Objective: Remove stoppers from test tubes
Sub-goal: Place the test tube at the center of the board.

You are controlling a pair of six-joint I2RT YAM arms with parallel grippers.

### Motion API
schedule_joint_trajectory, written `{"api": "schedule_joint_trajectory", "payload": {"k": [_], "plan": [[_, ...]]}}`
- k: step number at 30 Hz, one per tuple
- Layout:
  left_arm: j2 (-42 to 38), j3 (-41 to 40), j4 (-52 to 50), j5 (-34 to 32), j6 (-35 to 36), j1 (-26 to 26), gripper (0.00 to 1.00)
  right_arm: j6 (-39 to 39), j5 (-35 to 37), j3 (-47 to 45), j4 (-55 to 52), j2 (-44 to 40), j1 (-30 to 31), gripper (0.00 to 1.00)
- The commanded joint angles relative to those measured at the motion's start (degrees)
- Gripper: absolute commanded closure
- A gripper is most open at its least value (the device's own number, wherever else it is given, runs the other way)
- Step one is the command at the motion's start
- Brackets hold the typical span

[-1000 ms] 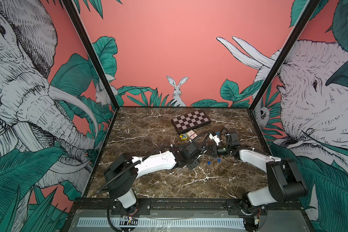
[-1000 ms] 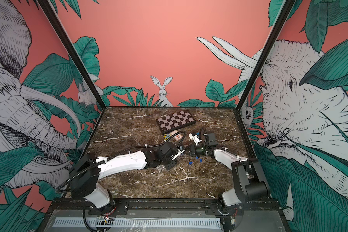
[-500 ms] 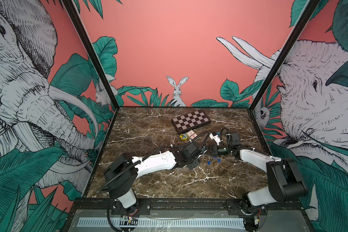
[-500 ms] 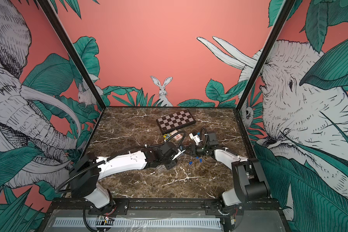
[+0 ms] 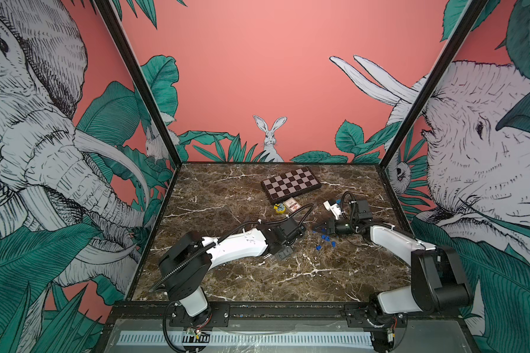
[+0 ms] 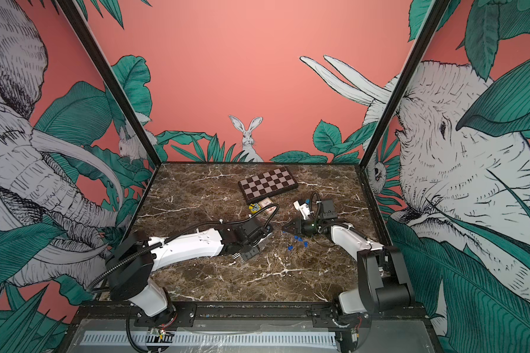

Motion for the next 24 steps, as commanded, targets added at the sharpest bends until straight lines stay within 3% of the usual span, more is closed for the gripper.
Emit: {"api": "schedule_joint_trajectory", "payload": {"k": [1,11,24], "plan": [[-1.3,0.5,-2.1,0.6,-1.5,-0.2,0.91,-1.4,1.4,0.0,-0.4,-0.9,-0.5,0.98],[4.1,5.6,-3.1,5.2,-9.4,-1.9,0.89,-4.8,12.5,-2.2,-6.8,-6.5,-4.1,0.99],[13.3,11.1,-4.9,4.5,-11.4,-2.5,0.87,-0.7,17.2,-9.4,-3.6,-11.5,-5.1,0.99]]}}
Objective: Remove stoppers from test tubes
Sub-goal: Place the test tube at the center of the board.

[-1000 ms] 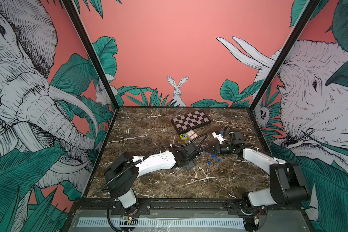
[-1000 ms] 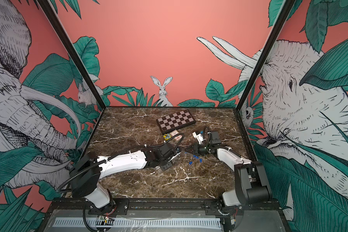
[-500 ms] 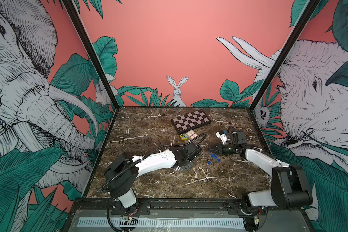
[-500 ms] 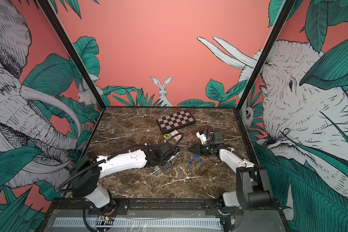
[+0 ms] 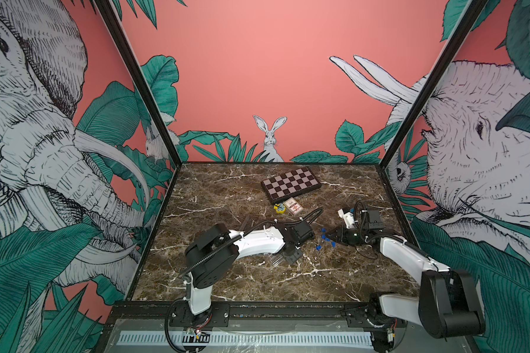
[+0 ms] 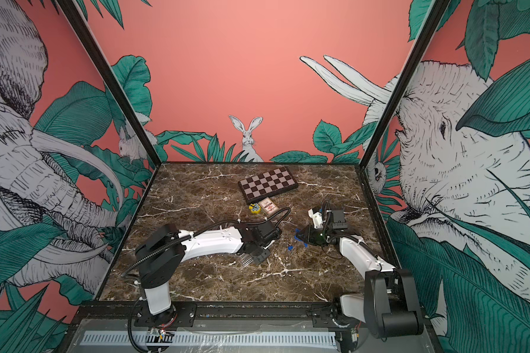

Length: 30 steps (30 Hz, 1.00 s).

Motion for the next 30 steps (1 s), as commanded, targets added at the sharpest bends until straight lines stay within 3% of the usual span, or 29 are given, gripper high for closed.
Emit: {"api": "schedule_joint_trajectory", "payload": {"k": [1,8,17,30], "plan": [[0.5,2.1,-2.4,-0.7,-1.6,-0.3,0.87,1.6,2.3,-1.9,2.0,-1.9,-0.1,0.99],[2.1,2.9,-3.1,-1.5,-1.8,-0.2,0.8,2.9,5.7,-5.1,3.4,-3.8,-0.1,0.98],[1.8,3.9,-3.2,-1.9,-0.6,-0.2,0.67,3.2,6.5,-5.5,6.1,0.5,-0.1,0.98],[-8.0,0.9,0.0,-2.2,-0.4,-0.2,0.58,2.9,9.6,-4.0,4.8,3.5,0.0,0.99]]}}
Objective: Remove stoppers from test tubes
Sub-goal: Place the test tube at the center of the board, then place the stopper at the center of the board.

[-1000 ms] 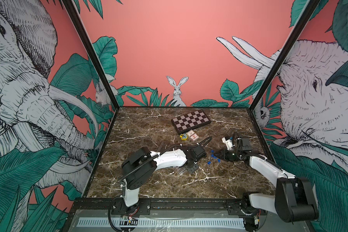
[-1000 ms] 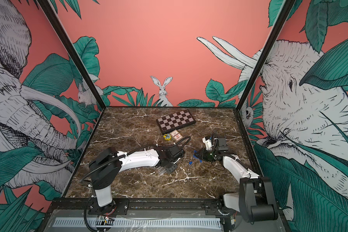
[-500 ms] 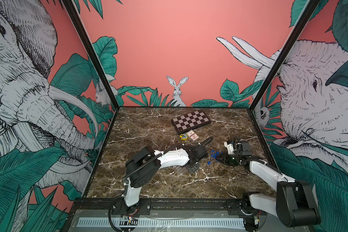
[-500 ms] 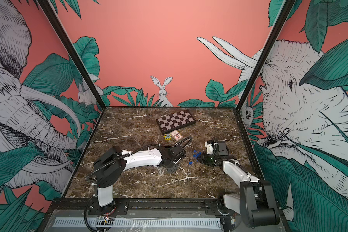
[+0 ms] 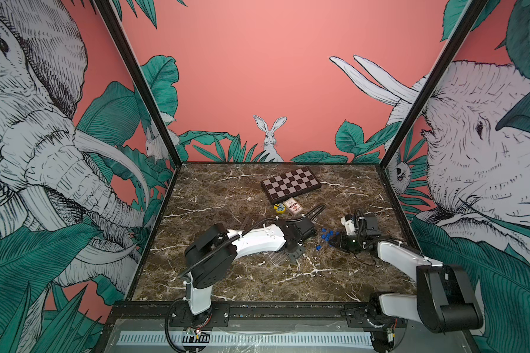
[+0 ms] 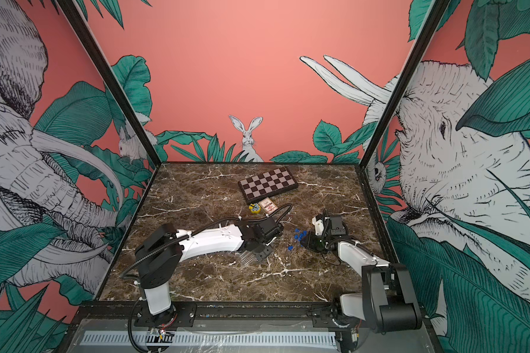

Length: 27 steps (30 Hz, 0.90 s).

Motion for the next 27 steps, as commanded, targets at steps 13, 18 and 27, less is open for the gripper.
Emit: {"api": "schedule_joint_trajectory", "payload": {"k": [13,18,27], "plan": [[-14.8,-7.2,3.1,-4.4,0.0,-0.2,0.57,-0.2,4.4,3.0,-1.9,3.4,2.3,0.86],[-17.1,-8.6,3.0,-5.1,0.1,0.2,0.56,-0.1,5.4,2.5,-2.0,1.8,2.5,0.81],[-18.1,-9.0,4.2,-2.8,-1.1,0.4,0.56,0.1,5.4,1.5,-1.6,-0.1,2.6,0.73]]}}
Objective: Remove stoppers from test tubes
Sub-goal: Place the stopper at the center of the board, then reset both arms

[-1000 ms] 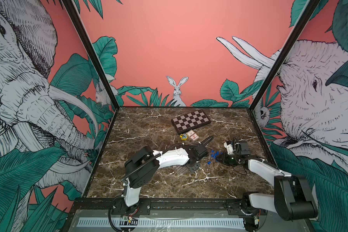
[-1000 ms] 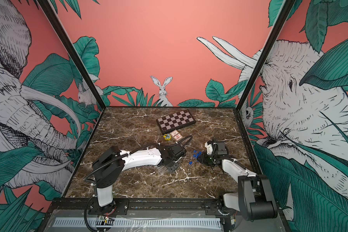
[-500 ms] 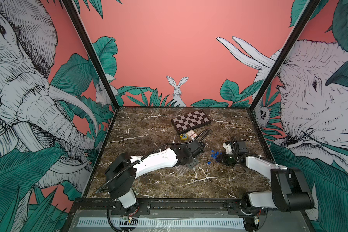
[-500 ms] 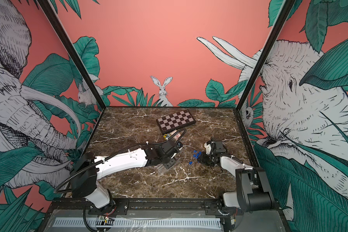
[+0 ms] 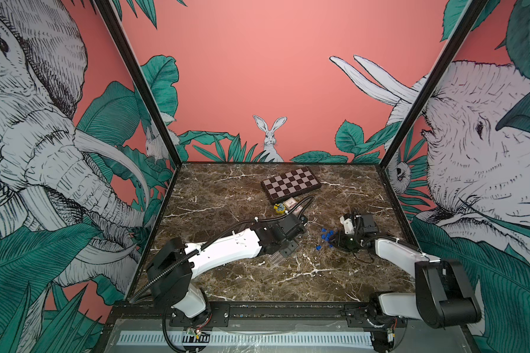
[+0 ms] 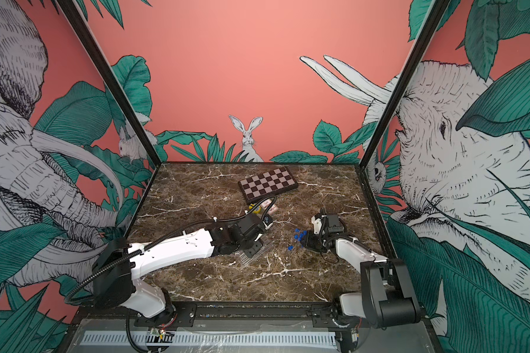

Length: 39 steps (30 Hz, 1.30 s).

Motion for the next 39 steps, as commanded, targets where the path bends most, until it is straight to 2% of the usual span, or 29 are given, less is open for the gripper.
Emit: {"api": "schedule_joint_trajectory", "payload": {"k": [1,8,12,15,19,20,21,27,30,32,33,35,39], "plan": [[-1.9,-0.8,0.8,0.4,-1.3,0.2,0.56,0.0,0.3,-0.5,-0.2,-1.3,0.3,0.73],[-5.7,-1.1,-2.2,0.6,-0.7,1.8,0.56,-1.3,1.8,0.0,-2.9,-4.3,1.2,0.69],[-11.2,-3.4,-4.6,1.4,-0.3,8.6,0.44,-2.6,5.3,1.5,-6.4,-9.9,1.5,0.6],[-16.2,-6.4,-4.5,4.8,0.5,16.2,0.31,-5.5,9.7,4.2,-9.4,-13.4,1.5,0.43],[-21.0,-9.4,-4.7,4.2,1.0,24.2,0.12,-9.5,16.1,8.7,-11.4,-13.8,1.2,0.16],[-22.3,-10.4,-4.4,2.6,1.0,25.7,0.06,-10.1,17.2,10.0,-11.2,-13.3,0.8,0.02],[-23.4,-11.3,-4.0,1.0,0.9,27.2,0.01,-10.2,18.0,10.7,-10.9,-13.1,0.6,0.01],[-29.9,-15.4,0.5,-1.1,-1.3,35.1,0.01,-14.1,29.8,10.8,-3.3,-17.5,0.6,0.01],[-31.9,-16.5,2.0,-10.9,-4.8,35.2,0.01,-14.6,40.1,6.7,4.1,-20.6,0.5,0.01],[-33.0,-19.0,6.0,-17.6,-3.2,35.3,0.01,-16.2,48.1,1.7,12.5,-21.1,0.3,0.01],[-33.3,-20.2,8.3,-19.9,-1.2,35.4,0.01,-19.1,47.8,-1.0,18.9,-20.6,-0.3,0.01],[-33.5,-23.0,12.5,-24.8,1.9,36.2,0.01,-24.2,42.3,-6.0,29.4,-18.7,-1.8,0.01],[-32.4,-28.9,22.7,-22.4,5.5,40.0,0.01,-25.0,39.4,-10.9,42.9,-10.6,-3.1,0.01]]}}
